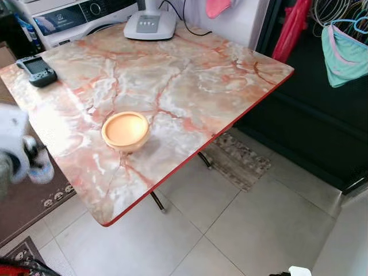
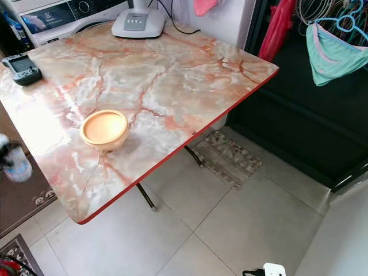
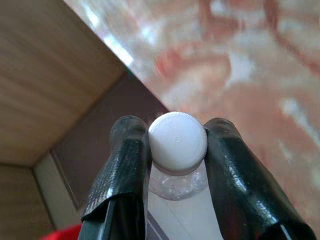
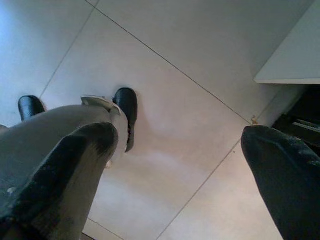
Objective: Restocking fridge
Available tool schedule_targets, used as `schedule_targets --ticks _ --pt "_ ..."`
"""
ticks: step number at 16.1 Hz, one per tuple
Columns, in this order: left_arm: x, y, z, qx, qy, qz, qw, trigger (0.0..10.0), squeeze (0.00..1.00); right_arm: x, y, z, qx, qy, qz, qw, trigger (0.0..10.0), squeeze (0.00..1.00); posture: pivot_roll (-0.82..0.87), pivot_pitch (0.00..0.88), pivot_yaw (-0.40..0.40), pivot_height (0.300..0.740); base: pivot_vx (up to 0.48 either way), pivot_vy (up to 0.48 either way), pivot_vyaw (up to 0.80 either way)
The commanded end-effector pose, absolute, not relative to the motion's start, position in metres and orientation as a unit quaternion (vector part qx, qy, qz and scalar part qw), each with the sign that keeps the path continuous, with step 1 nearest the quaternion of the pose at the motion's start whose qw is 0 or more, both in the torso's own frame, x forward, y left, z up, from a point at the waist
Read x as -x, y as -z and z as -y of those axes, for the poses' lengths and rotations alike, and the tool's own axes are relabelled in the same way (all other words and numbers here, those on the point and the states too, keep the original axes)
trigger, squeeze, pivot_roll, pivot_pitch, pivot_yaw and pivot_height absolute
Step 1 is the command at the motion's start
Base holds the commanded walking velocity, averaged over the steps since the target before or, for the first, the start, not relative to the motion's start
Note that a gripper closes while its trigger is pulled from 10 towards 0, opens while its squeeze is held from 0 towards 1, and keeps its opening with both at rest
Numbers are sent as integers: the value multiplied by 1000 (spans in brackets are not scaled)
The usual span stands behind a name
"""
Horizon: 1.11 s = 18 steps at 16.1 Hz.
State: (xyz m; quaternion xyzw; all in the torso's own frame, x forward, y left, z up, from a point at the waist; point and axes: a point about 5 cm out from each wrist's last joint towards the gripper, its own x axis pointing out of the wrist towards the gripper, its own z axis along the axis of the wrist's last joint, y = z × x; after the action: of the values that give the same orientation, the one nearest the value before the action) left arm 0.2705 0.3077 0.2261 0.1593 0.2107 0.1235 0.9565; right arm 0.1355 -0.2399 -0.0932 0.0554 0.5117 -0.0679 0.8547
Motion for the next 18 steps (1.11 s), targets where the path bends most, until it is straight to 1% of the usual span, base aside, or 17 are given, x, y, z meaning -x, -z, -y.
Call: schedule_targets --ticks 1,2,5,7,8,9,11,12,14,15,17,18 --pt "-263 -205 -327 -150 -163 -228 948 0 0 -127 96 241 -56 73 -523 847 10000 0 157 159 -17 740 0 0 0" --pt "-258 -191 -335 -139 -175 -241 945 0 0 -127 96 241 -56 73 -523 847 10000 0 157 159 -17 740 0 0 0" --pt "-248 -165 -346 -120 -198 -261 937 0 0 -127 96 242 -56 74 -523 847 10000 0 157 160 -17 740 0 0 0" --pt "-239 -145 -360 -107 -233 -266 929 0 0 -127 96 241 -56 74 -523 847 10000 0 155 162 -17 740 0 0 0" --pt "-232 -128 -365 -105 -234 -259 931 1686 0 -127 96 241 -56 74 -523 848 10000 0 153 163 -15 740 0 0 0" --pt "-229 -113 -361 -99 -217 -271 933 10000 0 -127 96 241 -56 74 -522 848 10000 0 148 163 -17 740 0 0 0" --pt "-219 -72 -345 -75 -176 -298 935 10000 0 -127 96 241 -57 75 -522 848 10000 0 140 164 -15 740 0 0 0" --pt "-216 -64 -343 -77 -172 -307 933 10000 0 -127 96 241 -58 76 -522 848 10000 0 137 165 -14 740 0 0 0" --pt "-204 -24 -330 -91 -157 -335 924 10000 0 -127 96 241 -58 77 -522 848 10000 0 135 163 -13 740 0 0 0" --pt "-202 -15 -326 -92 -150 -338 925 10000 0 -127 96 241 -59 77 -521 848 10000 0 135 164 -13 740 0 0 0" --pt "-200 9 -305 -100 -114 -354 923 10000 0 -127 96 240 -63 81 -519 848 10000 0 126 163 -10 740 0 0 0" --pt "-198 25 -293 -91 -98 -368 920 10000 0 -126 97 240 -65 83 -518 849 10000 0 118 160 -11 740 0 0 0"
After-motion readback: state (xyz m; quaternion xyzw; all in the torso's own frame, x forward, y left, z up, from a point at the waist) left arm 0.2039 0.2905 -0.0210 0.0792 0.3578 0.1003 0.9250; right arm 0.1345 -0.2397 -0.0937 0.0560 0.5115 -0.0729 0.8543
